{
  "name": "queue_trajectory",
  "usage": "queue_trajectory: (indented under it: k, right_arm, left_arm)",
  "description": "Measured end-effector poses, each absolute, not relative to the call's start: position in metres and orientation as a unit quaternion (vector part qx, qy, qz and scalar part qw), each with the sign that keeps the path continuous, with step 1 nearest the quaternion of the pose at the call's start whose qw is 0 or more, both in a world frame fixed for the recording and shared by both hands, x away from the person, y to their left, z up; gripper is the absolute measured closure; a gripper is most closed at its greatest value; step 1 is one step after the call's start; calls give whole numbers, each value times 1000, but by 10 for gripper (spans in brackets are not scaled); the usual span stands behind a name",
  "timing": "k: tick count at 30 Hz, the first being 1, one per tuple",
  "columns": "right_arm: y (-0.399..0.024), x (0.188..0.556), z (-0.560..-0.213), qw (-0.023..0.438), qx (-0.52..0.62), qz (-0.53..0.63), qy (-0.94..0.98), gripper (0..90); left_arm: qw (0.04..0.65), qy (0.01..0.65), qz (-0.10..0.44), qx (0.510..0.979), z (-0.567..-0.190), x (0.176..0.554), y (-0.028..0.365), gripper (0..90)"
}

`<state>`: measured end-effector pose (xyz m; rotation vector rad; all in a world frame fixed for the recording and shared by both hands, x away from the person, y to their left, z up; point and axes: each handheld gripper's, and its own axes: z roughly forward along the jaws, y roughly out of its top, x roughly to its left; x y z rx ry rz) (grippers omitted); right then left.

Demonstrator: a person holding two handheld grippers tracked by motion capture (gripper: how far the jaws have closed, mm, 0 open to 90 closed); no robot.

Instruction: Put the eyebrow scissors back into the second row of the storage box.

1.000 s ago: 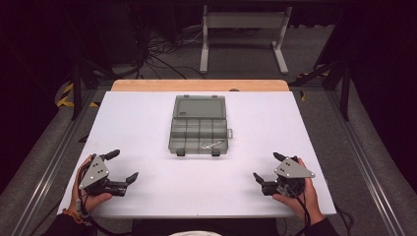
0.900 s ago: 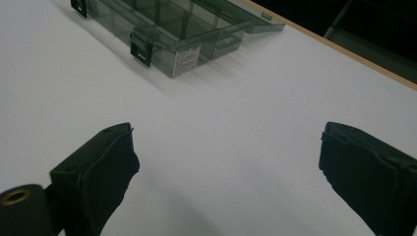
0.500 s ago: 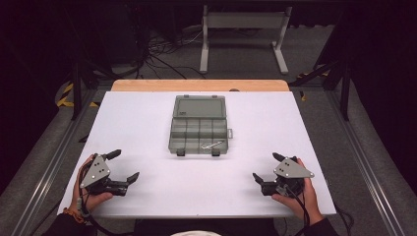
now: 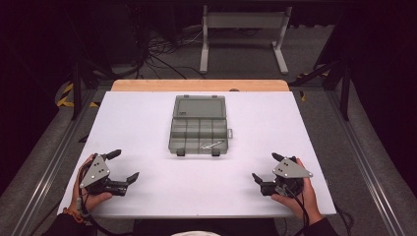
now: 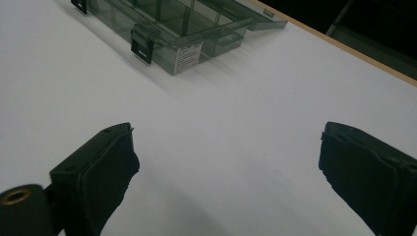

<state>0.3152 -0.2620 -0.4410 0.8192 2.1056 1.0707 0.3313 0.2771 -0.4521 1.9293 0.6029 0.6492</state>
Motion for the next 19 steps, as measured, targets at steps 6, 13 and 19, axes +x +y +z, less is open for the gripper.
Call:
queue_trajectory:
  k: [6,13,19]
  right_arm:
    - [-264,315,-441,316,314,409,796,77]
    - [-264,315,-441,321,315,406,796,74]
    - [-269,316,-442,318,329,413,788,76]
  left_arm:
    - [490,248,266,792,-452,331,277,50]
    - [488,247,265,794,-452,333,277,53]
    - [482,251,263,797,-453,334,275,53]
